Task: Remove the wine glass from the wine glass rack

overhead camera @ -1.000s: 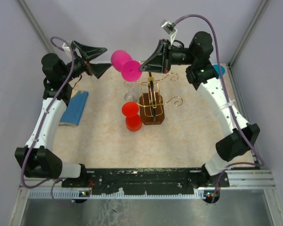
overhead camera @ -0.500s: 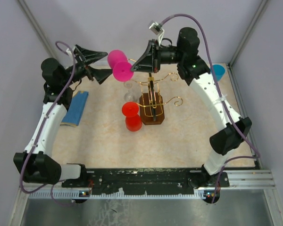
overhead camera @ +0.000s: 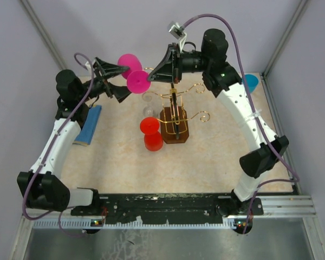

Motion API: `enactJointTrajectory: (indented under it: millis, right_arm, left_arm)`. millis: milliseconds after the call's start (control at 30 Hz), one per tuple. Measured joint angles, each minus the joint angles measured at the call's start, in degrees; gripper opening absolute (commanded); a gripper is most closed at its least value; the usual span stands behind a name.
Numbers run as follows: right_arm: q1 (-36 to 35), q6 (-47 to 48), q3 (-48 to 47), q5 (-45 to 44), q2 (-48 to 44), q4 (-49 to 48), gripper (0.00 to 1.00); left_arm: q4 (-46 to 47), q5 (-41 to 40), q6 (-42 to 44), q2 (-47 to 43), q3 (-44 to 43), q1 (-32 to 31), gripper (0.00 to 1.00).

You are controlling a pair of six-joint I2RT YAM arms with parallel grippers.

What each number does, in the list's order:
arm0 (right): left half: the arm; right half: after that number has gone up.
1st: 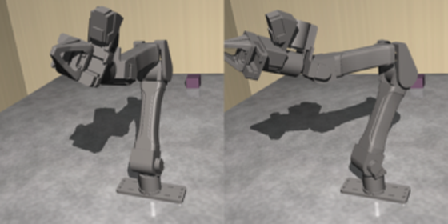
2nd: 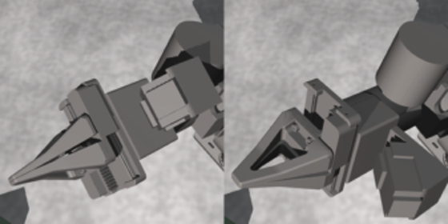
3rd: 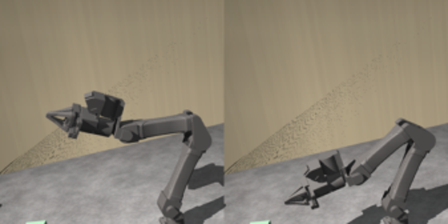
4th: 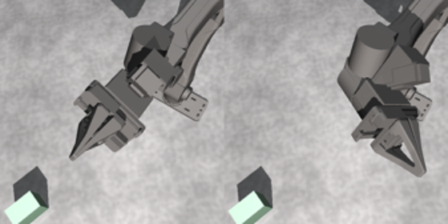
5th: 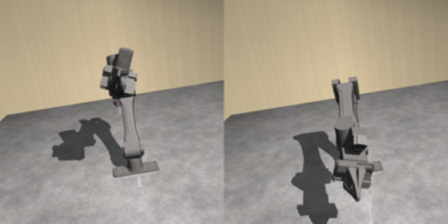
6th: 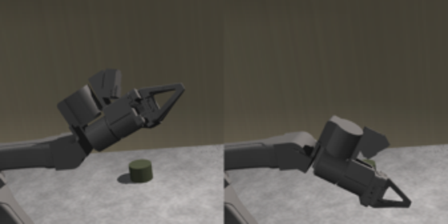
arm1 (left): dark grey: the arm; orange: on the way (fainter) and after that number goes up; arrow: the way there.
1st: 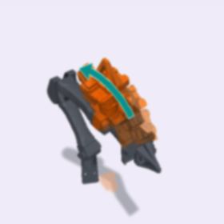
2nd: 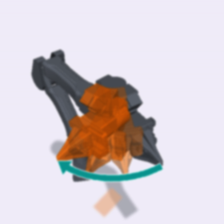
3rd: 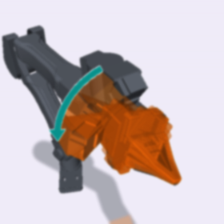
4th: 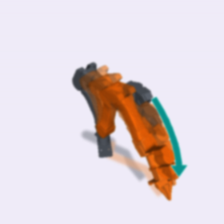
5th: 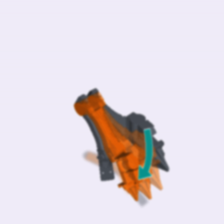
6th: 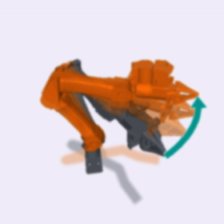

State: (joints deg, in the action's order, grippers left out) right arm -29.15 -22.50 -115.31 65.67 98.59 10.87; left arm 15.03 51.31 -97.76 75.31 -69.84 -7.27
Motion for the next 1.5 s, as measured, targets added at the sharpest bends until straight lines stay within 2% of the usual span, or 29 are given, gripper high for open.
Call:
enactJointTrajectory:
  millis: [200, 367, 533, 733, 900, 1033, 1200, 1233, 1300, 1400, 1500]
  right_arm:
    - [-1.0, 4.7, 0.0, 0.2, -0.1, 2.6, 0.00]
    - [-3.5, 16.5, -0.7, -1.1, -0.3, 12.9, 0.00]
    - [-6.9, 27.4, -6.2, -4.3, -0.3, 23.8, 0.00]
    - [-8.5, 33.9, -7.7, -6.0, -1.0, 29.5, 0.00]
    - [-8.5, 36.5, -7.7, -7.3, -1.4, 31.5, 0.00]
    - [-8.5, 37.8, -7.7, -8.7, -2.7, 32.5, 0.00]
    - [-8.5, 38.4, -7.6, -9.5, -3.5, 33.4, 0.00]
    - [-8.5, 38.5, -7.6, -9.6, -3.5, 33.5, 0.04]
    - [-8.5, 38.4, -7.1, -9.7, -3.5, 33.5, 0.39]
    - [-8.5, 38.1, -6.9, -10.2, -3.7, 33.8, 0.75]
    - [-8.5, 38.3, -4.6, -12.0, -5.4, 33.2, 0.91]
  left_arm:
    - [1.4, 0.0, -2.0, 0.0, 1.9, 0.0, 1.00]
    - [1.8, 0.5, -3.5, 0.1, 2.1, 0.0, 1.00]
    - [1.8, 0.7, -4.2, 0.1, 2.1, 0.0, 1.00]
    - [2.1, 0.7, -4.5, 0.2, 2.1, 0.0, 0.98]
    - [2.8, 0.7, -4.8, 0.6, 2.1, 0.0, 0.91]
    - [3.2, 0.7, -5.3, 0.7, 2.1, -0.1, 0.78]
    - [4.9, 0.7, -6.2, 0.7, 2.6, -0.3, 0.76]
    - [5.1, 0.7, -6.4, 0.7, 2.8, -0.3, 0.74]
    - [5.2, 0.6, -6.3, 0.7, 3.1, -0.3, 0.71]
    - [5.2, 0.2, -5.9, 0.7, 3.4, -0.2, 0.70]
    - [5.1, -0.4, -4.2, 0.7, 3.3, 0.0, 0.70]
